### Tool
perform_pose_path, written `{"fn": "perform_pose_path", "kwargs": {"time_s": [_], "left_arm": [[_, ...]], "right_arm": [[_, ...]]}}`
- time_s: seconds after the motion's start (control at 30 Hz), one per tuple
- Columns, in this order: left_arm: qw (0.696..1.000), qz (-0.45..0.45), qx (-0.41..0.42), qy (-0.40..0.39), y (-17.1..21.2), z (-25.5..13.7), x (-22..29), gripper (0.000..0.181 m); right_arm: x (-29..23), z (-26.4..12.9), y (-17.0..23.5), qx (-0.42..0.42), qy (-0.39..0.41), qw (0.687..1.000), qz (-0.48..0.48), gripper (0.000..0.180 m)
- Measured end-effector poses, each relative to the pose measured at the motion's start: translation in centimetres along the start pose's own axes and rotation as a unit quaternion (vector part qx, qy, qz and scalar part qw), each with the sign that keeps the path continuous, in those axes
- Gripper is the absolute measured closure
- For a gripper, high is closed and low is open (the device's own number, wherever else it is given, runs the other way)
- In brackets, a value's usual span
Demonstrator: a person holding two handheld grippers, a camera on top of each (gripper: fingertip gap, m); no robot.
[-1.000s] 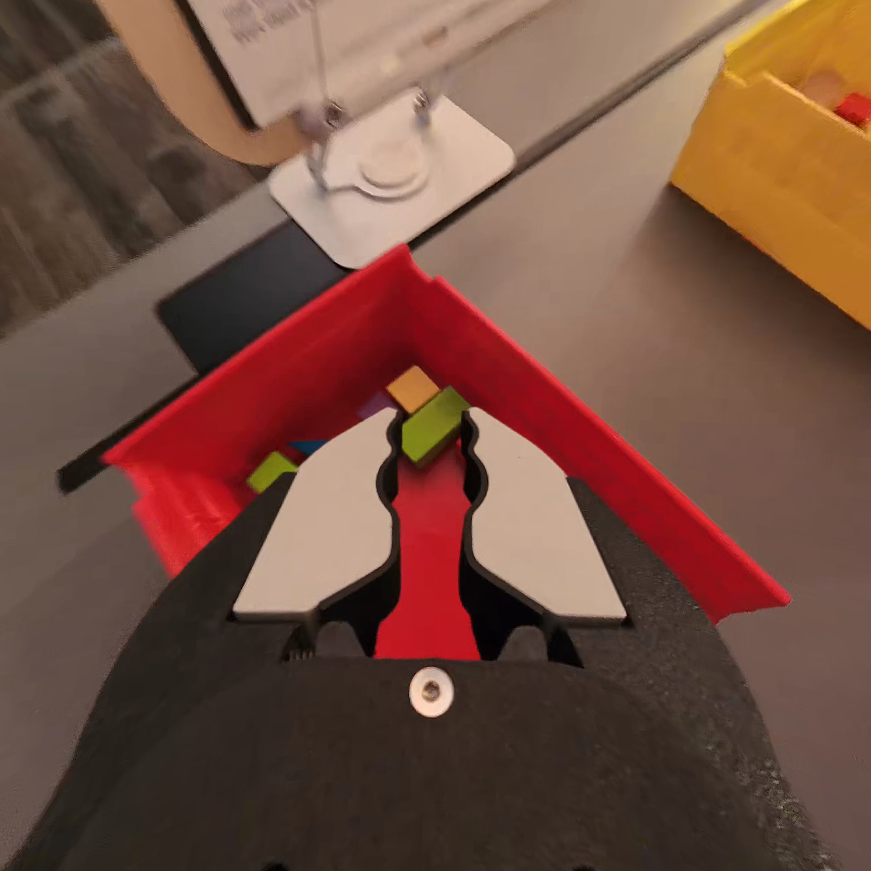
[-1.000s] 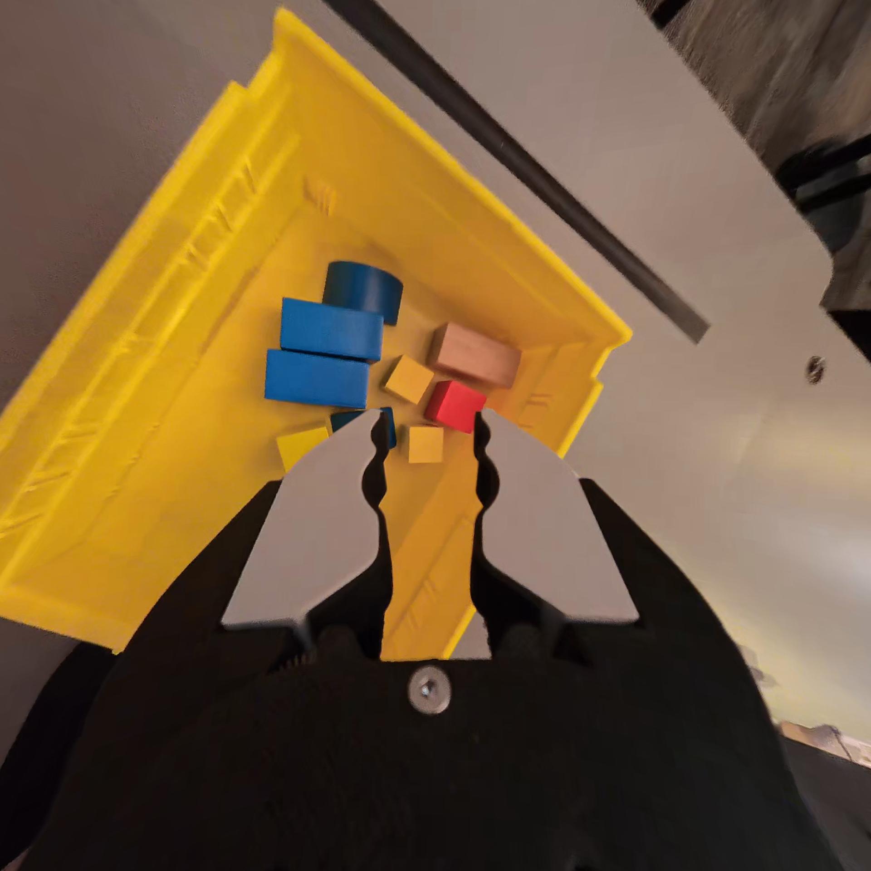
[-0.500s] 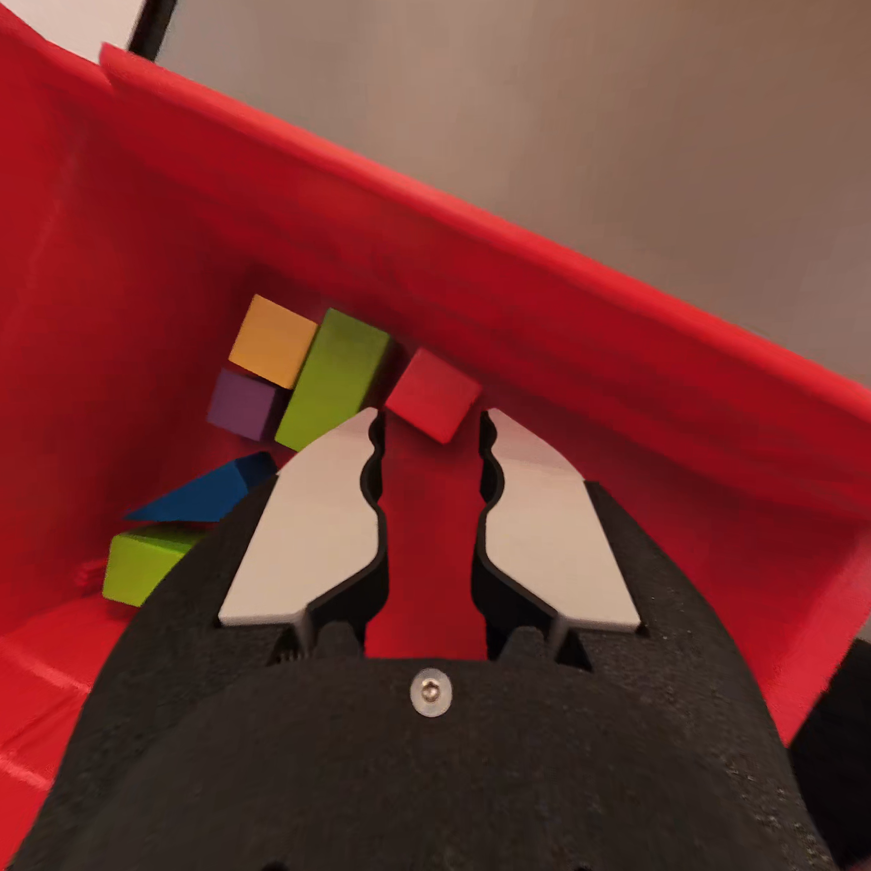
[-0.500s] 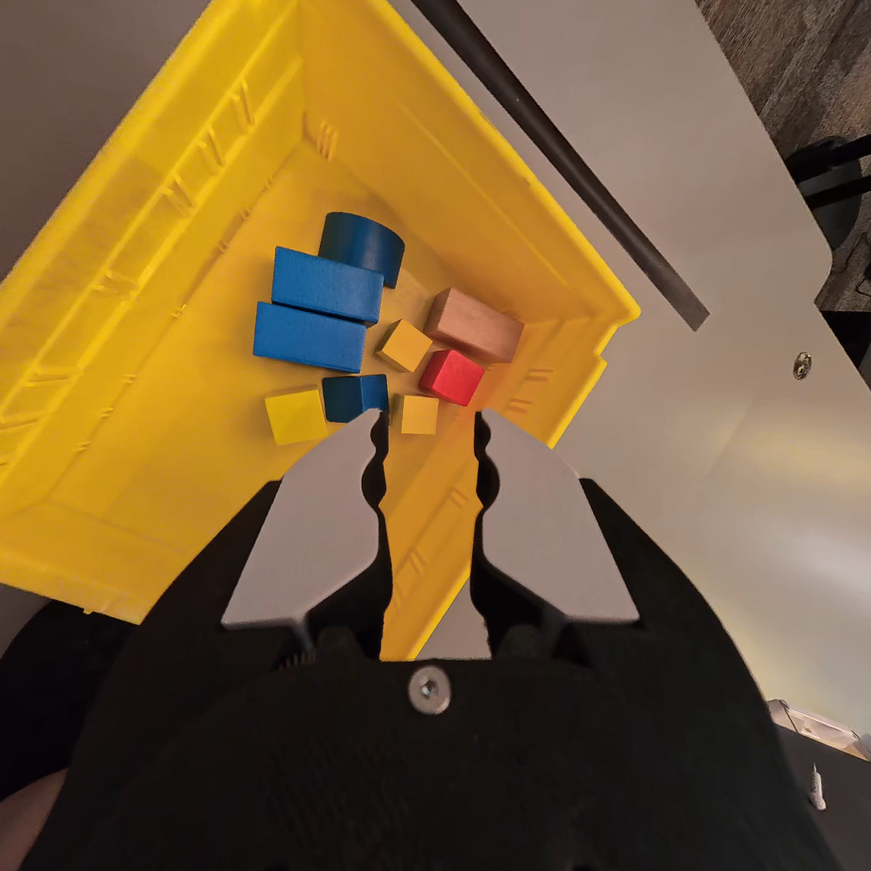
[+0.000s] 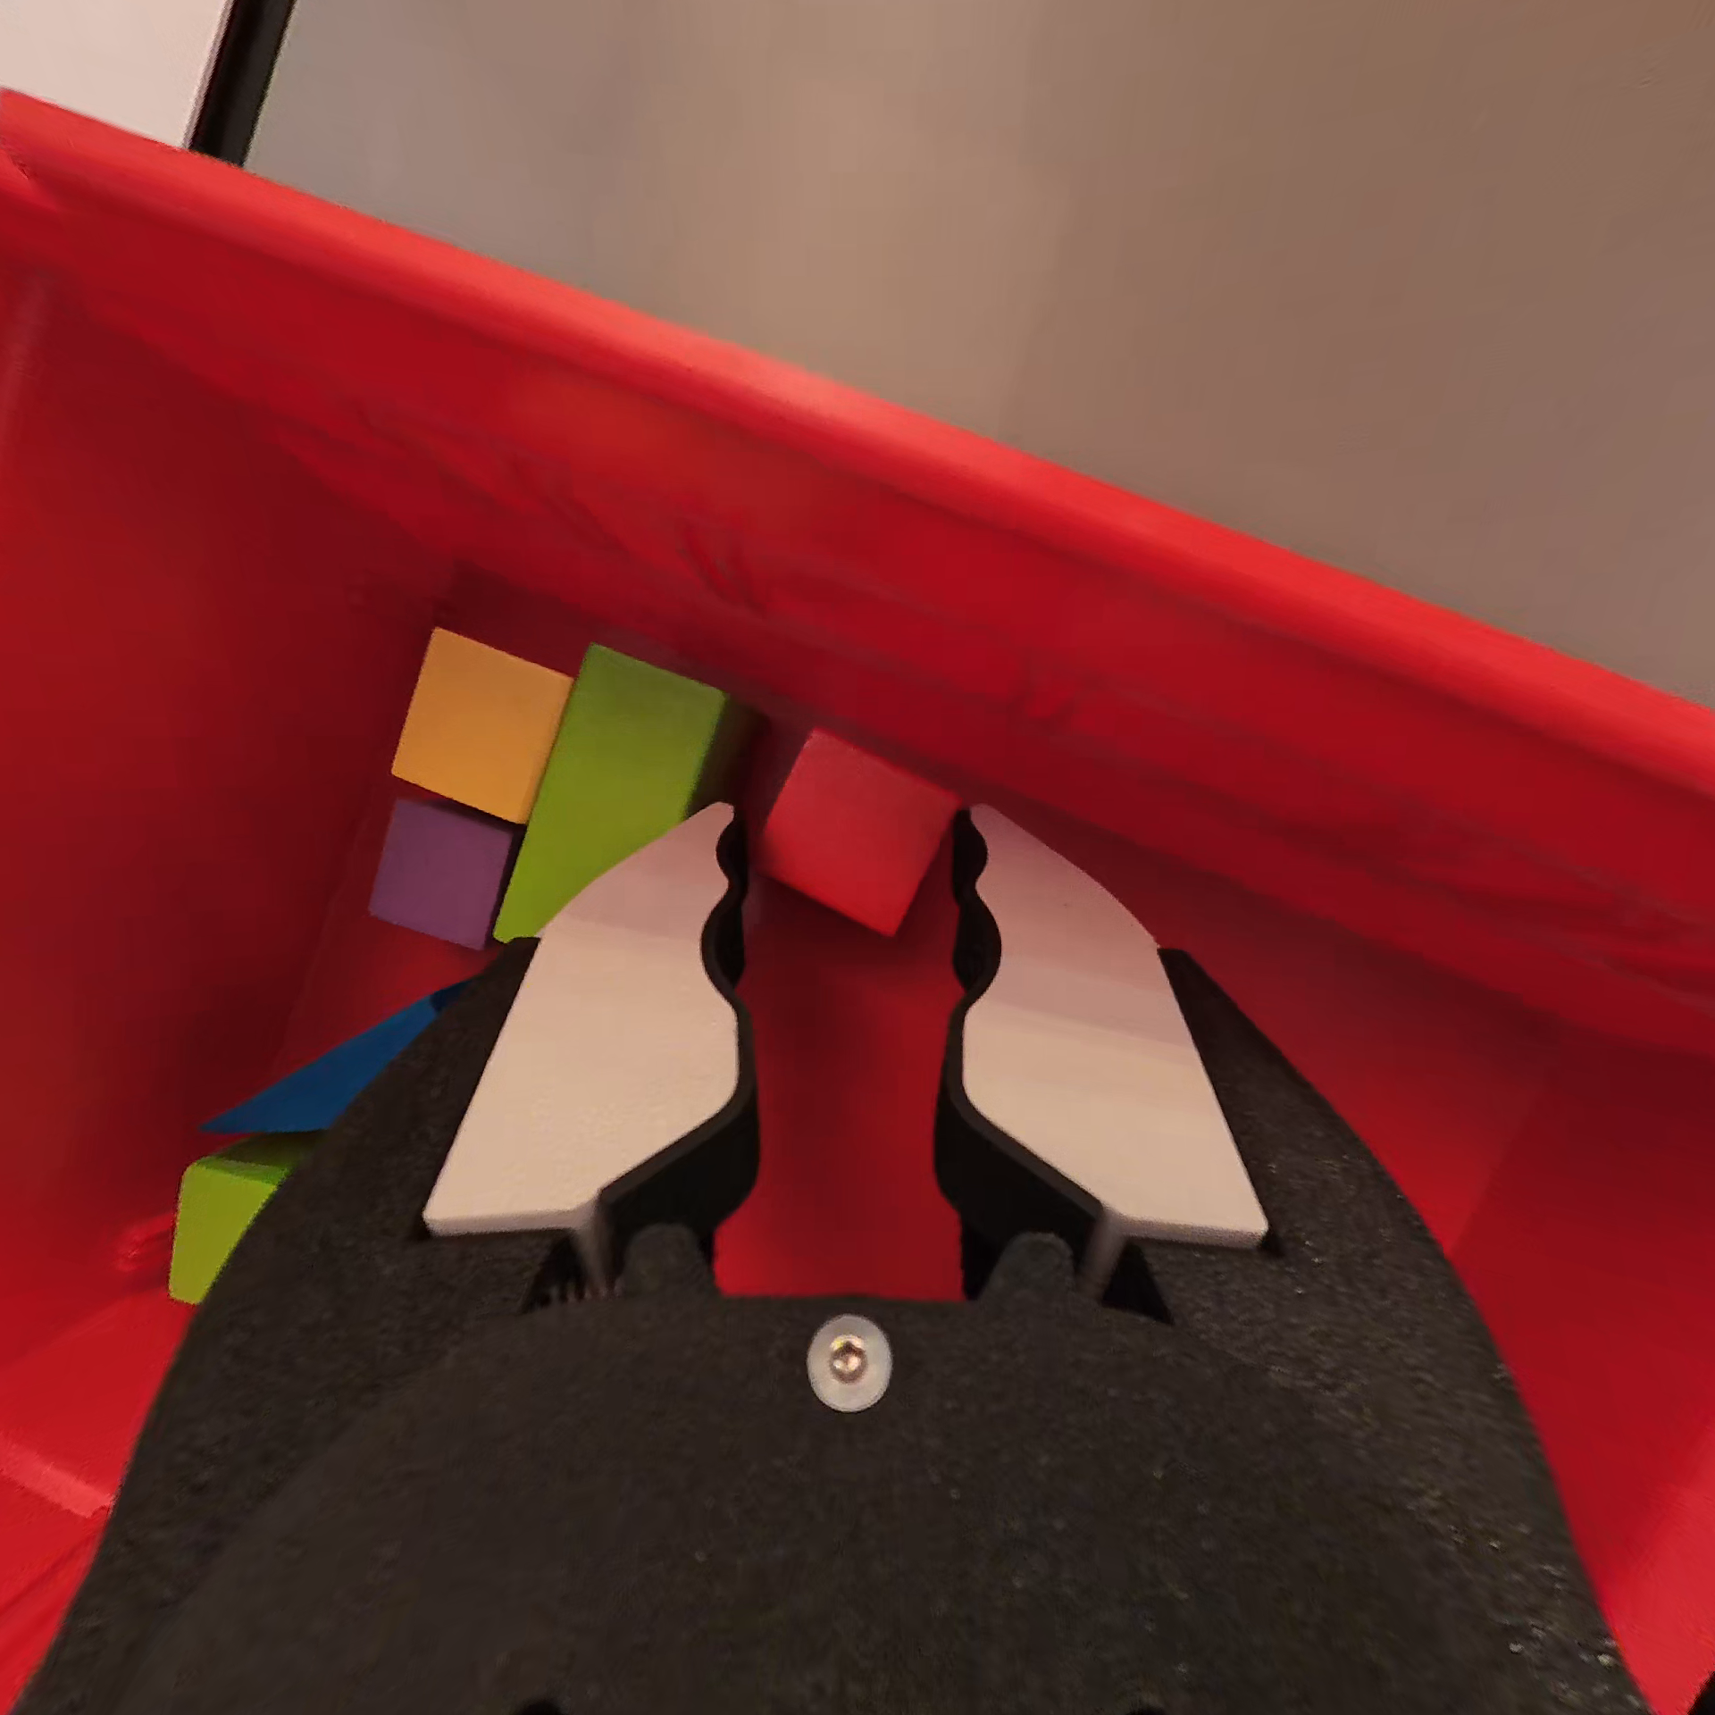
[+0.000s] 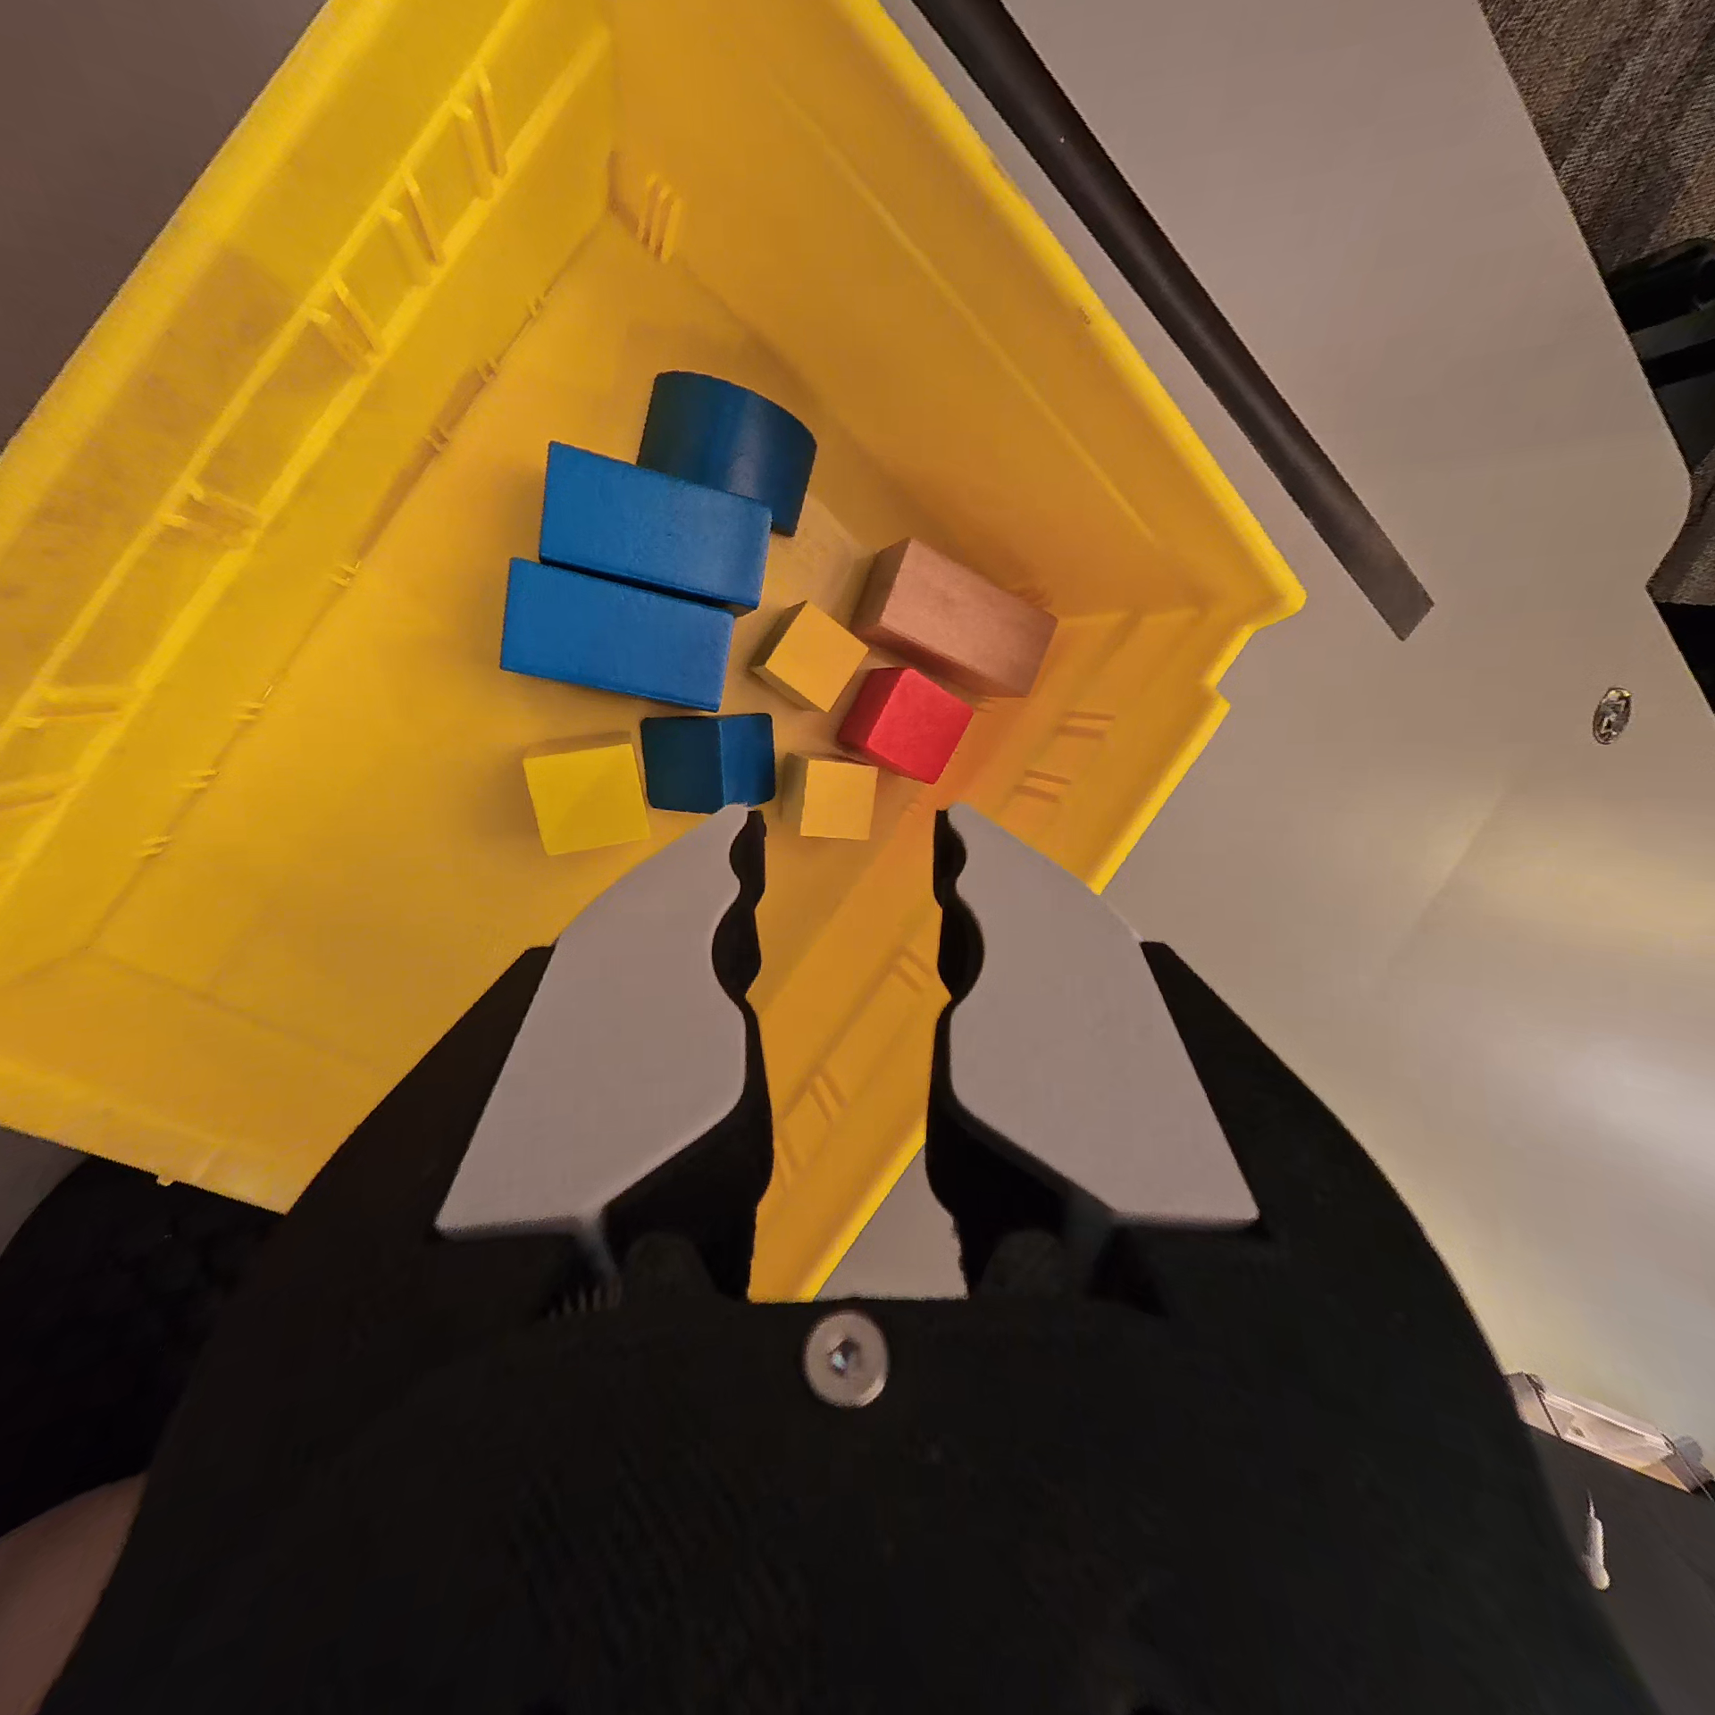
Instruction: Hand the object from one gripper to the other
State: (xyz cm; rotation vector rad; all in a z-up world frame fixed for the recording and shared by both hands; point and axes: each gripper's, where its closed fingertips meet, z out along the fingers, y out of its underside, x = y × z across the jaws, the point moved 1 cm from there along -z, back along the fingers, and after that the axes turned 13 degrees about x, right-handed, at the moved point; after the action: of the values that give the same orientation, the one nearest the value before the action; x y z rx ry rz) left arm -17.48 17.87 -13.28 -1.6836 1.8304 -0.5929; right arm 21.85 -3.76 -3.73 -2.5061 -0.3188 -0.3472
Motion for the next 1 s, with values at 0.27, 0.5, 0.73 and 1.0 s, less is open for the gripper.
{"fn": "perform_pose_path", "kwargs": {"time_s": [0.27, 0.5, 0.73, 1.0], "left_arm": [[1.000, 0.014, -0.023, -0.009, 0.5, -0.8, -0.1, 0.140], [0.997, 0.018, 0.020, -0.075, -2.1, -5.8, -1.2, 0.140], [0.957, 0.109, 0.224, -0.149, -13.3, -12.4, 1.8, 0.141], [0.899, 0.244, 0.305, -0.198, -22.1, -11.1, 8.9, 0.141]], "right_arm": [[0.0, 0.1, 0.4, -0.008, -0.003, 1.000, -0.004, 0.144], [-0.1, -0.7, -0.8, 0.022, 0.005, 1.000, -0.002, 0.144], [-3.5, -7.3, -13.1, 0.348, -0.015, 0.932, 0.100, 0.140], [-18.1, -11.9, -19.9, 0.479, -0.378, 0.777, 0.155, 0.114]]}}
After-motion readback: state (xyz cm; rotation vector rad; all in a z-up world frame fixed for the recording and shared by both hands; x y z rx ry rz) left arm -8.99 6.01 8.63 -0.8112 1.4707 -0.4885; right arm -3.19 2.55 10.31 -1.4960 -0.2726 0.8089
